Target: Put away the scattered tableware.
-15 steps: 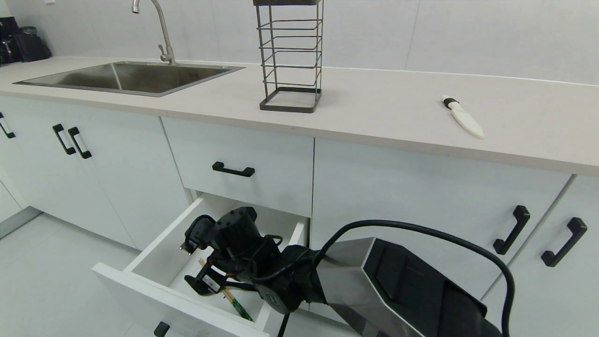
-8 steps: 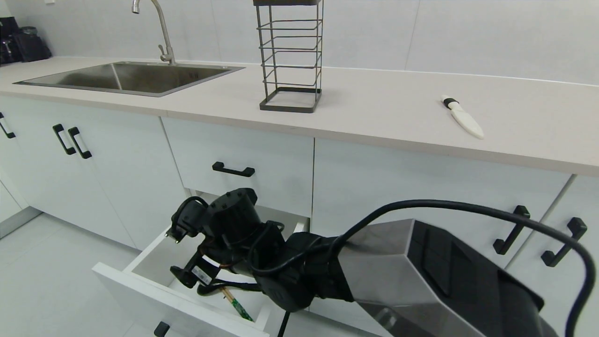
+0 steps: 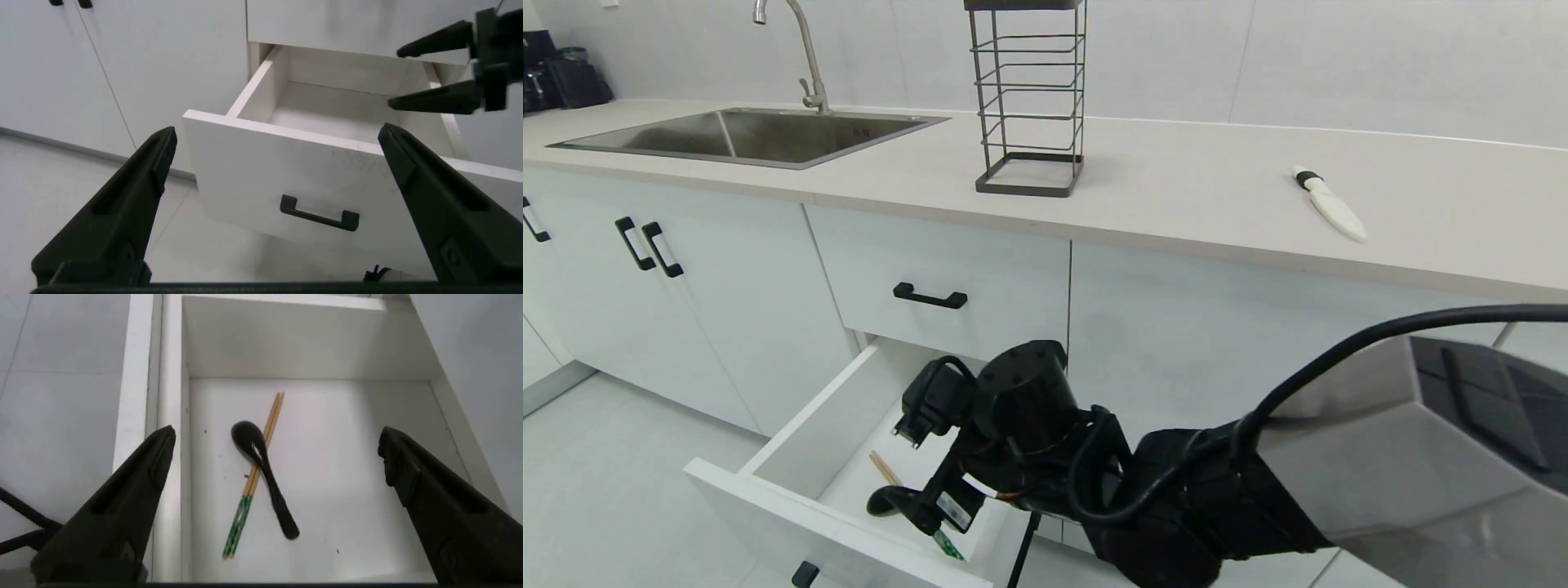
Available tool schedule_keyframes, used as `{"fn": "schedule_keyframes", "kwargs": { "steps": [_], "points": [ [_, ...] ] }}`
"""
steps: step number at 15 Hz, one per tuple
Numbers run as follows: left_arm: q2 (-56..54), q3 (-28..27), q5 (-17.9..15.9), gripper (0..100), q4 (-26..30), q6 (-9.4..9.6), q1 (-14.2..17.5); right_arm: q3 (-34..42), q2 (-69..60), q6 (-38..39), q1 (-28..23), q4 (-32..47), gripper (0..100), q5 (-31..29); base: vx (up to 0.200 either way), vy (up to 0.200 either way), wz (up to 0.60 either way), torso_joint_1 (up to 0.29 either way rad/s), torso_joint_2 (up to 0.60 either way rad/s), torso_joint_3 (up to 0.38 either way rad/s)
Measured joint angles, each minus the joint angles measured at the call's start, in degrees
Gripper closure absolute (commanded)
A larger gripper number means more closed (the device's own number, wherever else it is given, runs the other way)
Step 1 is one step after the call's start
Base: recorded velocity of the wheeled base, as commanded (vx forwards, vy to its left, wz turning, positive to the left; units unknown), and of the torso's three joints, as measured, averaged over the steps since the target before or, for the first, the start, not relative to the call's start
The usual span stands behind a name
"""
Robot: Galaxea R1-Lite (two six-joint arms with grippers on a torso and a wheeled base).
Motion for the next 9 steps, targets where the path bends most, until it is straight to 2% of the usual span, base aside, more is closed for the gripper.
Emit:
{"fn": "schedule_keyframes", "kwargs": {
  "steps": [5,9],
  "points": [
    [0.0,0.0,0.0,0,0.0,0.0,0.0,18.8,-10.3,3.4,-4.1,-8.3,0,1.3,0.0,0.0,0.0,0.0,0.0,0.0],
    [0.0,0.0,0.0,0,0.0,0.0,0.0,34.5,-23.1,3.2,-8.7,-9.5,0,5.3,0.0,0.0,0.0,0.0,0.0,0.0]
  ]
}}
